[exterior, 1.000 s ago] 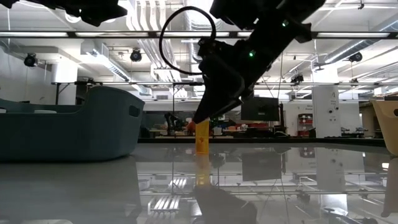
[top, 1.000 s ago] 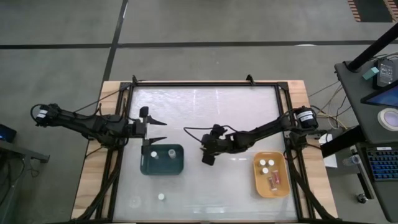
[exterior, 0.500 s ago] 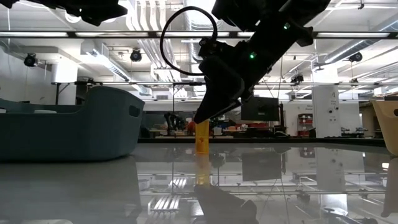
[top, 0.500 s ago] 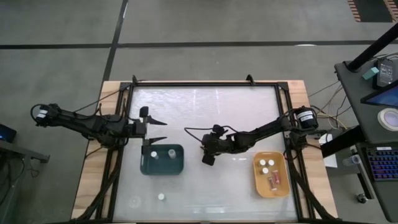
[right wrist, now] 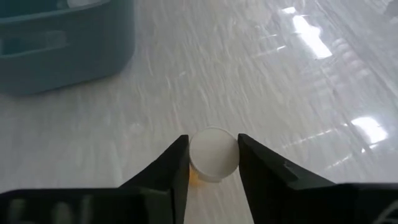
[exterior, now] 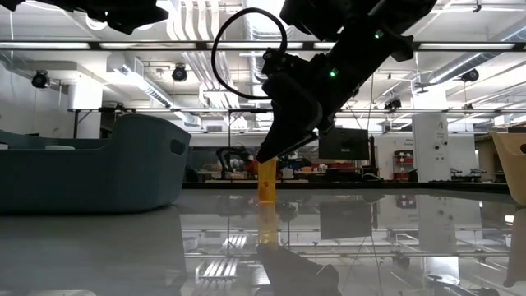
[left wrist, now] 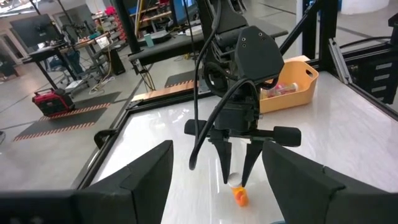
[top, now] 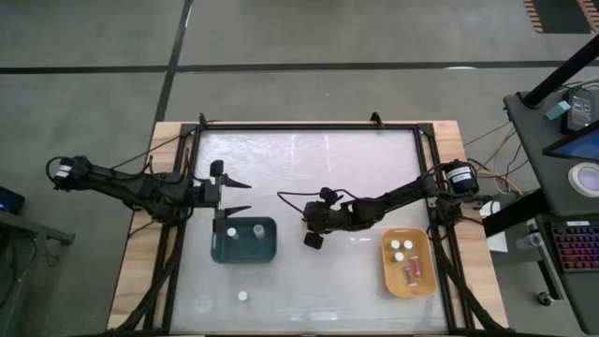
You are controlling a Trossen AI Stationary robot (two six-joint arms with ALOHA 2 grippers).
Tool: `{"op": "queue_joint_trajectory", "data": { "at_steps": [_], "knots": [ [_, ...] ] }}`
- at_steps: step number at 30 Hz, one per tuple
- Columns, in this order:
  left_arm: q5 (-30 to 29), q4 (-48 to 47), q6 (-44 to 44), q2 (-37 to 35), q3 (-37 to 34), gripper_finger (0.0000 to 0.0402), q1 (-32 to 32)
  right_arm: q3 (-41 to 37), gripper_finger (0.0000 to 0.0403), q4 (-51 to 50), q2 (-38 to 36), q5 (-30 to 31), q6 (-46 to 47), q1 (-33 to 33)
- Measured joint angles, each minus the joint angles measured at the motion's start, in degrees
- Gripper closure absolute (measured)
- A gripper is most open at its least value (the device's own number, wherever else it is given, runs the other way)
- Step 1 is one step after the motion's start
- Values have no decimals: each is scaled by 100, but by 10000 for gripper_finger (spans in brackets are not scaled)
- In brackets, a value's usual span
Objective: Pick and place medicine bottles into bin by pill shape (circle, oval)
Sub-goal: Put the orange bottled capsules into the yellow bin
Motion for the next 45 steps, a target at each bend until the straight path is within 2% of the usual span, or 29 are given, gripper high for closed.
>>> {"op": "queue_joint_trajectory", "data": {
  "at_steps": [11,19,26,38,45],
  "knots": [
    [0,0,0,0,1,171,0,0,285,-5,-195,-7,0,15],
    [0,-1,-16,0,2,171,0,86,284,-915,-883,-7,423,286],
    [-2,6,-42,53,2,171,0,221,285,-2120,-1703,-5,1515,859],
    [-4,273,-21,267,4,171,2,227,287,-4518,-3127,72,4308,2291],
    [-4,428,2,348,9,171,2,221,288,-5265,-3171,61,4593,3086]
  ]
}}
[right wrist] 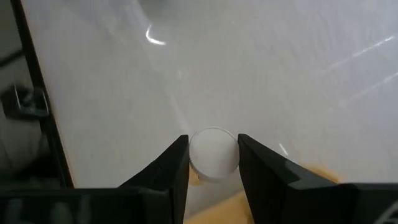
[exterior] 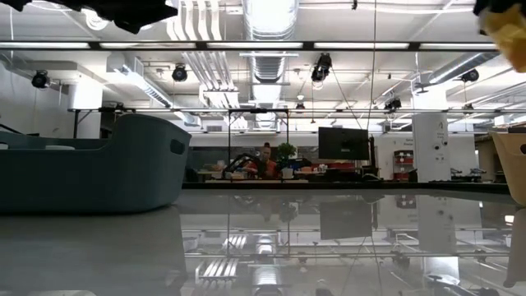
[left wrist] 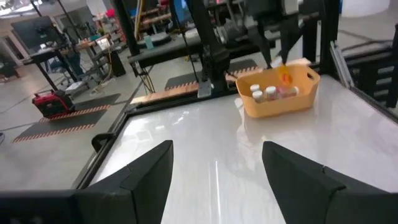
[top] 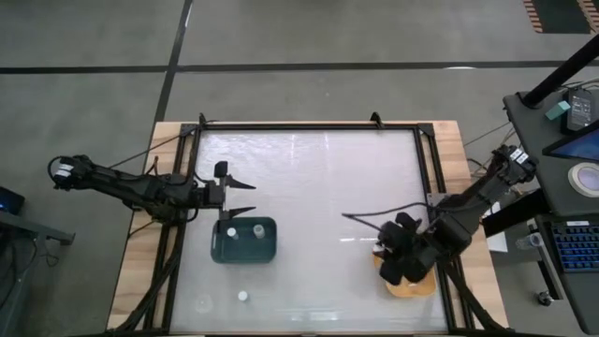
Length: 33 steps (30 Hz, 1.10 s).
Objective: Pick and place medicine bottles into bin by pill shape (circle, oval)
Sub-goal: Put the orange bottled capsules into the yellow bin
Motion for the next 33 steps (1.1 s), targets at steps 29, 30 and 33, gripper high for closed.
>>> {"op": "queue_joint_trajectory", "data": {
  "at_steps": [29,30,33],
  "knots": [
    [2,3111,-647,1569,4,171,-4,-736,285,-1301,19,776,2295,2734],
    [2,3147,-648,1586,4,171,-4,-811,285,-1297,19,770,2352,2752],
    [2,3183,-649,1606,7,171,-4,-1044,288,-1261,19,752,2470,2758]
  ]
}}
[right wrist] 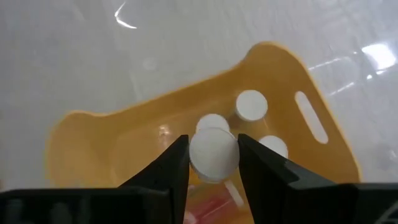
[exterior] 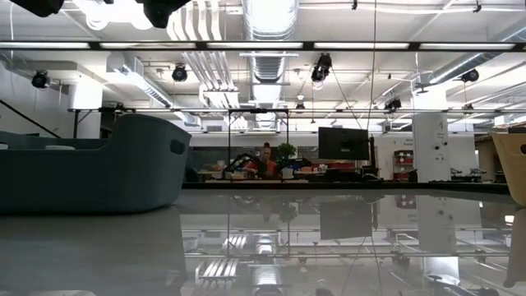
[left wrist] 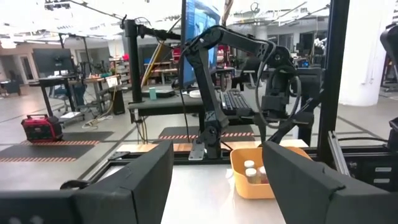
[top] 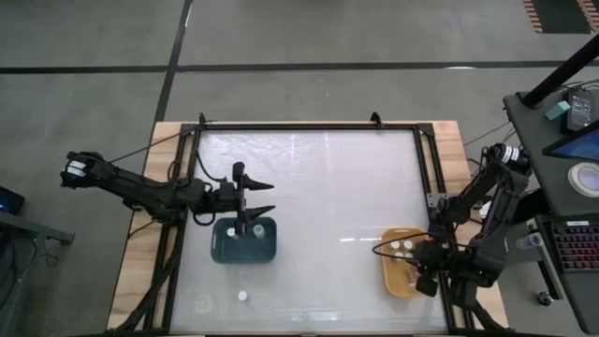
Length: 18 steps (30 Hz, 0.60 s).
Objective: Pick and place medicine bottles into bin by pill shape (circle, oval)
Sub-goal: Put the orange bottled capsules into the yellow bin
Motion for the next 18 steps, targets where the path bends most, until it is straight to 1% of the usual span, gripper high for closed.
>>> {"op": "queue_joint_trajectory", "data": {
  "at_steps": [18],
  "knots": [
    [0,-10,0,-17,-1,171,-2,-852,286,495,0,38,-18,-2]
  ]
}}
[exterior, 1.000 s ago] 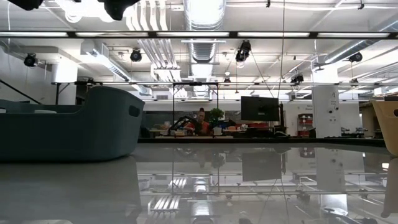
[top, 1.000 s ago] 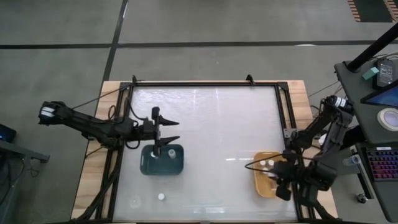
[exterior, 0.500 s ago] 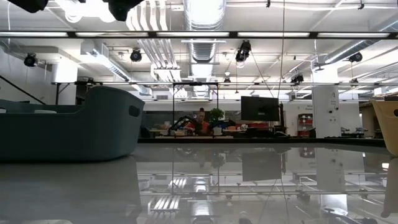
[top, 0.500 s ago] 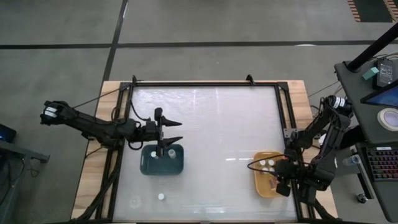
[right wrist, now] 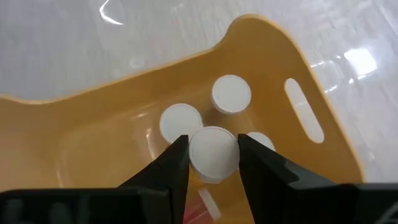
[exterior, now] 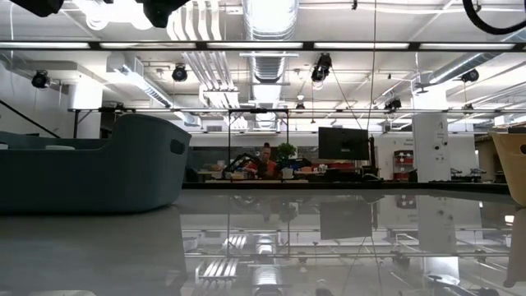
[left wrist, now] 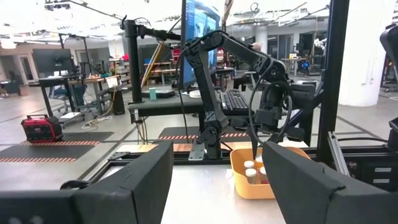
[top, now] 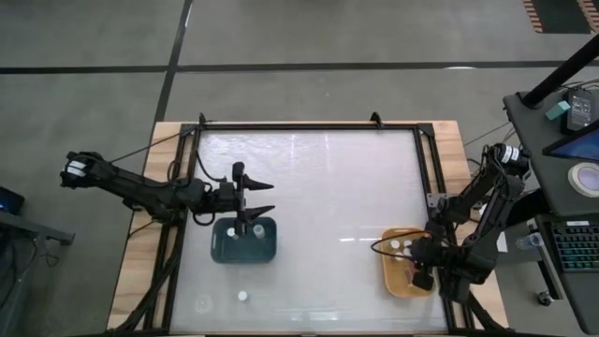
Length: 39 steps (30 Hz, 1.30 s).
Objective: Pick and place medicine bottles into bin by pill shape (circle, oval)
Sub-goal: Put the orange bottled capsules into the yellow bin, then put the blue bottled capsules into the yellow bin
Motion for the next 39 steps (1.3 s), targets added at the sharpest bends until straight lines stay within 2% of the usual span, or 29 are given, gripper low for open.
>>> {"op": "queue_joint_trajectory", "data": {
  "at_steps": [8,22,29,33,39],
  "knots": [
    [0,0,0,0,0,171,0,-55,276,3,0,29,-78,0],
    [0,-1,2,0,1,171,2,-49,227,-37,0,-36,-82,0],
    [-2,-1,-4,31,1,171,2,335,230,-127,0,3,-80,-41],
    [0,0,-96,135,1,171,2,643,237,-132,0,557,-84,-119],
    [0,-6,-370,293,1,171,2,1007,252,76,0,2093,-810,-184]
  ]
}}
